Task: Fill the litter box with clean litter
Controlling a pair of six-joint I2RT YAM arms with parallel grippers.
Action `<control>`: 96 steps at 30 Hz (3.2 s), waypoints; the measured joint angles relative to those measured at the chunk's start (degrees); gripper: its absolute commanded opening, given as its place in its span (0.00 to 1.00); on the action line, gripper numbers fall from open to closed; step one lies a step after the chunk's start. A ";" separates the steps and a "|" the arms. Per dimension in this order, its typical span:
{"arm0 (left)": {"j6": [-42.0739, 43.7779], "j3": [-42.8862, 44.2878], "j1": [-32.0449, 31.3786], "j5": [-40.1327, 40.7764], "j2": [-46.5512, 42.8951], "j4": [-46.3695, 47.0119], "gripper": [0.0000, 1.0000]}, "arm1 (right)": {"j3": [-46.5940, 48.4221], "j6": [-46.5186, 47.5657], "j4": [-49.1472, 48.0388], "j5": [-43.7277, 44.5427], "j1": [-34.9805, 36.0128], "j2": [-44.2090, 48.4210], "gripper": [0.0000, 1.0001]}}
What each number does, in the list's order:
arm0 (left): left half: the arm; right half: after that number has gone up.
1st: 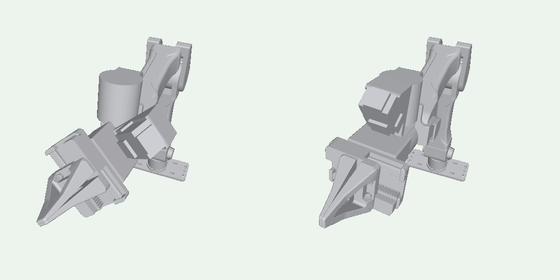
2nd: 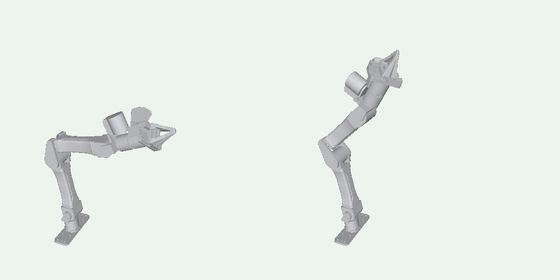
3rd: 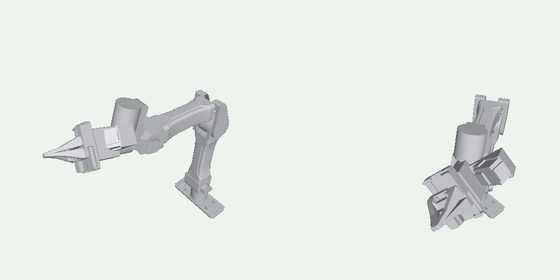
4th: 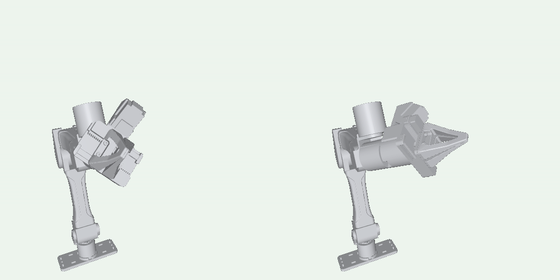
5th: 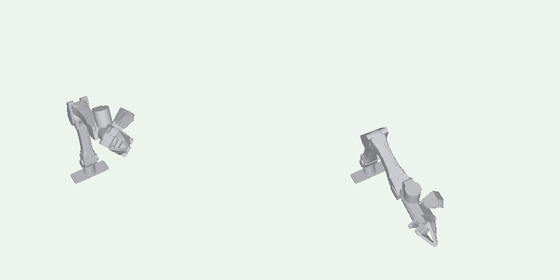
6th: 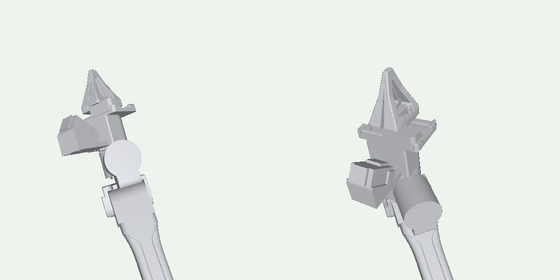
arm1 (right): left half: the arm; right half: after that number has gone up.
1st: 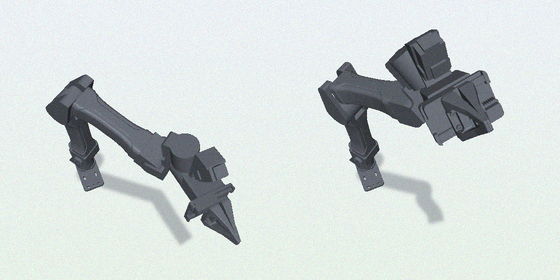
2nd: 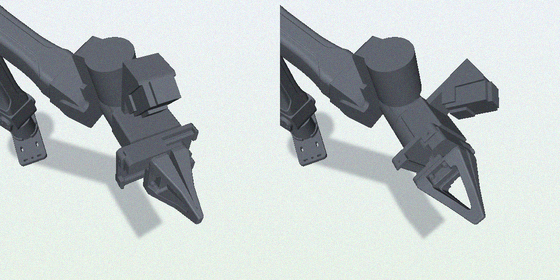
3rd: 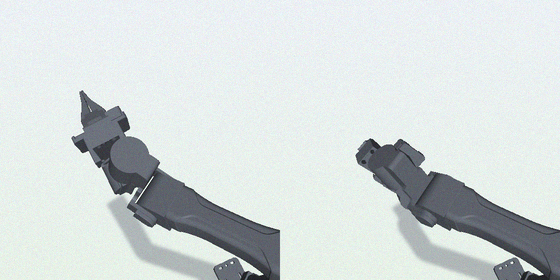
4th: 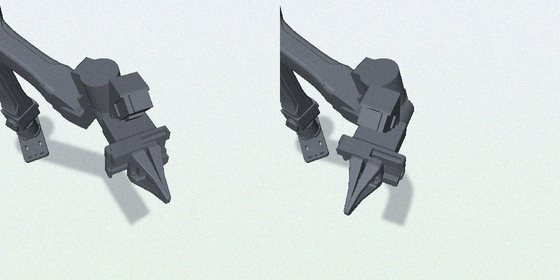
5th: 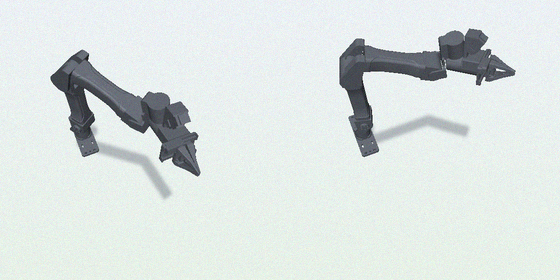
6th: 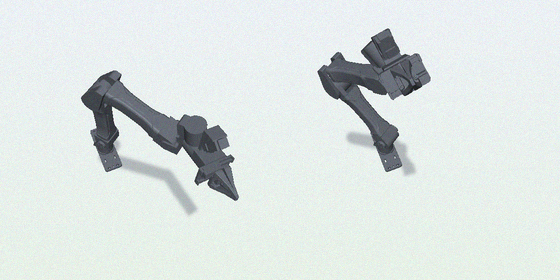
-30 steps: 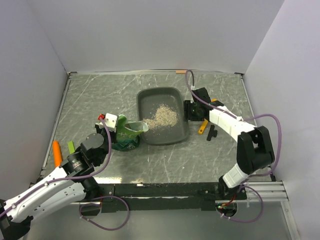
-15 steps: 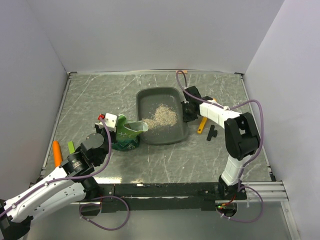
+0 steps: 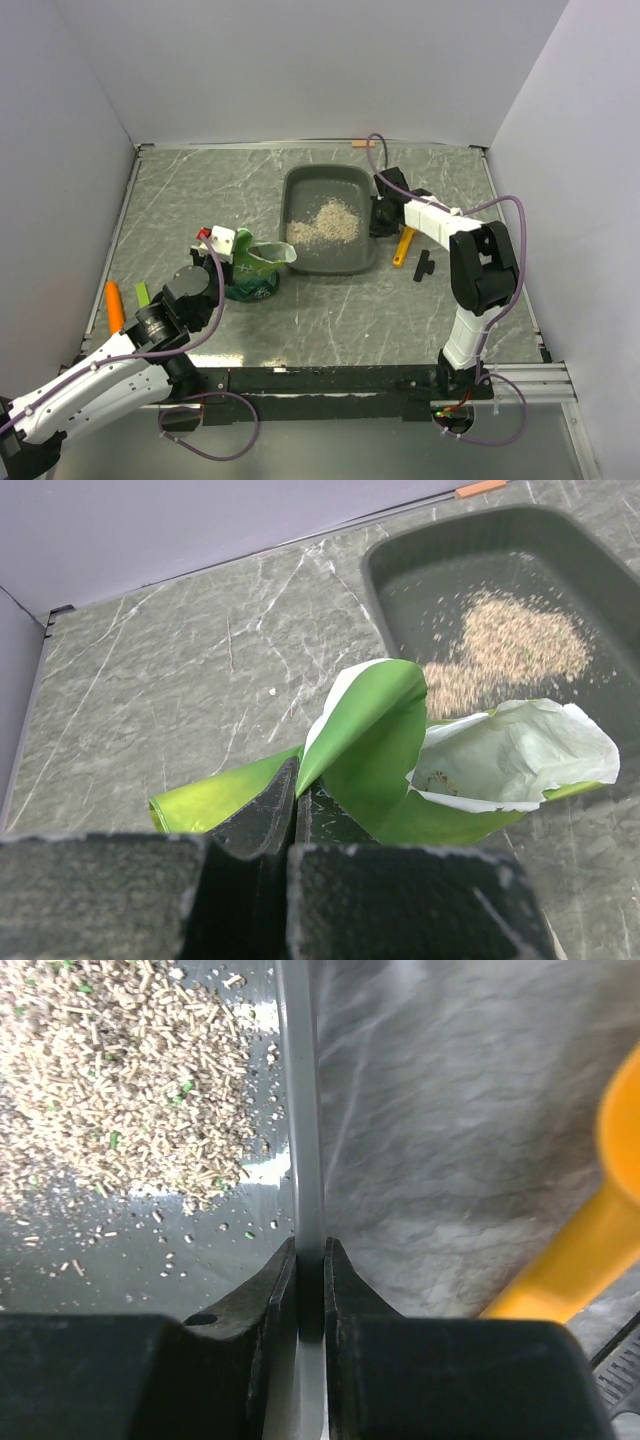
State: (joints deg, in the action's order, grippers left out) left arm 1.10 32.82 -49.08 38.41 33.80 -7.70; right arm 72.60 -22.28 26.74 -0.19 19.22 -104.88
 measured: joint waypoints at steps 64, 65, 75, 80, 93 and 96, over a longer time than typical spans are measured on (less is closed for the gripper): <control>5.86 27.82 1.42 -54.49 25.38 -14.27 0.01 | -17.35 -1.75 0.66 -16.02 -4.57 49.66 0.75; 6.25 28.41 1.38 -56.13 26.23 -14.27 0.01 | -18.16 -1.14 0.46 -16.28 -4.55 50.82 0.75; 8.76 28.41 1.55 -56.15 25.38 -14.91 0.01 | -32.00 4.87 -10.43 -33.35 -2.43 57.99 0.75; 7.80 28.44 1.64 -53.40 22.73 -17.97 0.01 | -33.73 7.37 -16.72 -37.48 2.60 58.51 0.76; 1.51 32.41 1.64 -44.39 21.99 -26.32 0.01 | -41.51 13.49 -38.23 -49.35 7.28 56.68 0.80; 0.96 33.20 1.64 -42.84 22.53 -27.02 0.01 | -41.16 13.66 -40.63 -52.26 7.39 55.36 0.80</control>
State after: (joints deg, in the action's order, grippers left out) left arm 2.07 66.02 -47.44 -4.43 56.34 -34.72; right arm 31.44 -8.62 -13.89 -52.45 26.61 -49.52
